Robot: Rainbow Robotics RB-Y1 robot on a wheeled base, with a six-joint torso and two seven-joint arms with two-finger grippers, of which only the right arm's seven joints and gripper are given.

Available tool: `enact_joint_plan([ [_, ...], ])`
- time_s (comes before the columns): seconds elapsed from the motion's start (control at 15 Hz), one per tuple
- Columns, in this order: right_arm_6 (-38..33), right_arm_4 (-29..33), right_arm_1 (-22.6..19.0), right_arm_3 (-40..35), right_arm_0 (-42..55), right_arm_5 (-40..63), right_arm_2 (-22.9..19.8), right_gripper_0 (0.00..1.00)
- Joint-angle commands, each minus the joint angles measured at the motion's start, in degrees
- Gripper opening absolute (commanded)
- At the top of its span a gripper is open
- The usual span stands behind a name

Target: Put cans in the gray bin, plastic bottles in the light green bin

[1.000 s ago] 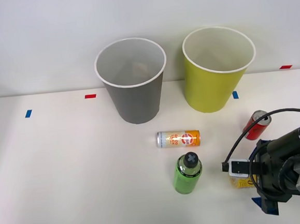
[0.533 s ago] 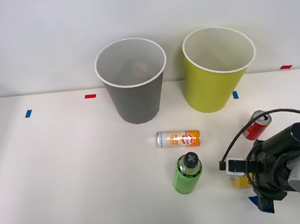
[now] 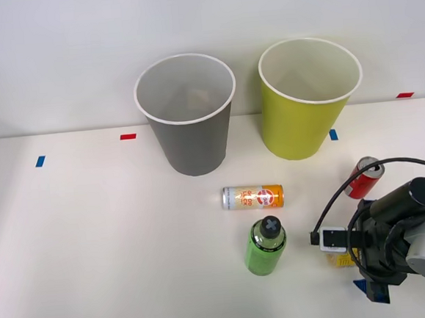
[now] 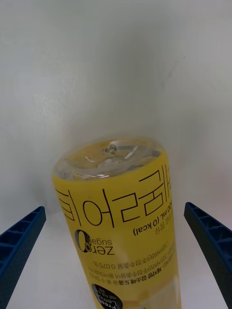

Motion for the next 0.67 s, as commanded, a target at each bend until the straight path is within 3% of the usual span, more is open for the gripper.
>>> enact_joint_plan([
  [0.07, 0.01, 1.01, 0.56, 0.0, 0.0, 0.05, 0.15, 1.0],
  [0.33, 0.1, 1.18, 0.65, 0.26, 0.0, -0.04, 0.42, 1.0],
  [0.4, 0.1, 1.18, 0.65, 0.26, 0.0, -0.04, 0.42, 0.75],
  [0.47, 0.01, 1.18, 0.65, 0.26, 0.0, -0.04, 0.42, 0.4],
  [0.53, -0.08, 1.62, 0.65, 0.26, 0.0, -0.04, 0.42, 0.2],
  [0.67, -0.25, 1.97, 0.65, 0.26, 0.0, -0.04, 0.42, 0.11],
])
